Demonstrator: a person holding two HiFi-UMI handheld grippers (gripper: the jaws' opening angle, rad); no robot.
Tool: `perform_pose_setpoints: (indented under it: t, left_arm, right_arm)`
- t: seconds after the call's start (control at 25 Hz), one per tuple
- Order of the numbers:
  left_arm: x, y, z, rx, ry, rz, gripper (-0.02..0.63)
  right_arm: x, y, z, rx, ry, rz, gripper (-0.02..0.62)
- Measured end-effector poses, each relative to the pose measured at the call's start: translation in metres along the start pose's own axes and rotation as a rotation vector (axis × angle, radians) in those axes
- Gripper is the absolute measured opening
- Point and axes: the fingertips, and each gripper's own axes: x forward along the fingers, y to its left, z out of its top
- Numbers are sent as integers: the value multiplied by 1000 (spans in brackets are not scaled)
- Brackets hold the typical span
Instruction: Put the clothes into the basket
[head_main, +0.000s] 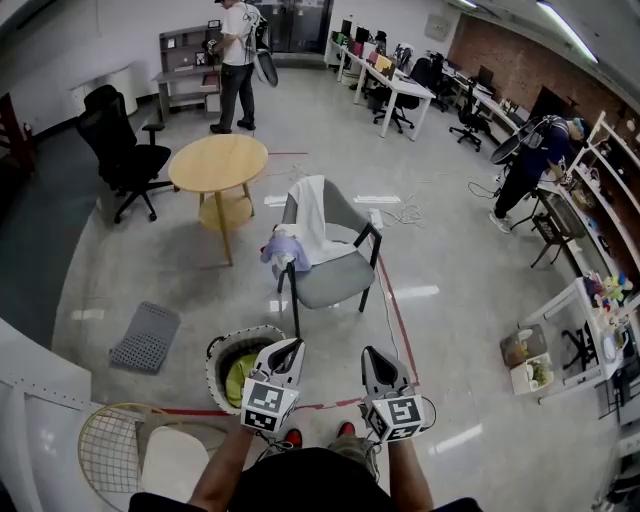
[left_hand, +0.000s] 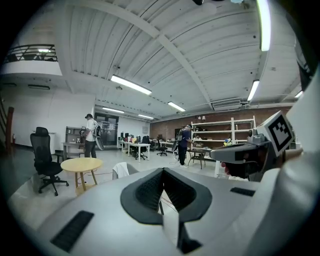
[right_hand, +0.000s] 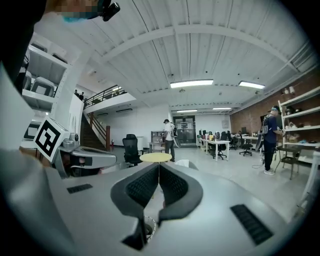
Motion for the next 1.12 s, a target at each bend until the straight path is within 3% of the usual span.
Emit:
perform_pose_setpoints:
  t: [0.28, 0.52, 1.12]
  left_arm:
    - [29, 6, -5, -1, 32, 3, 6]
    - [83, 13, 1, -6, 42, 34, 6]
    - [234, 6, 29, -61, 54, 214, 6]
  right_arm:
    - [23, -24, -6, 19, 27, 11, 28]
    - [61, -65, -7, -5, 15, 57, 28]
    - [159, -182, 2, -4, 21, 303, 28]
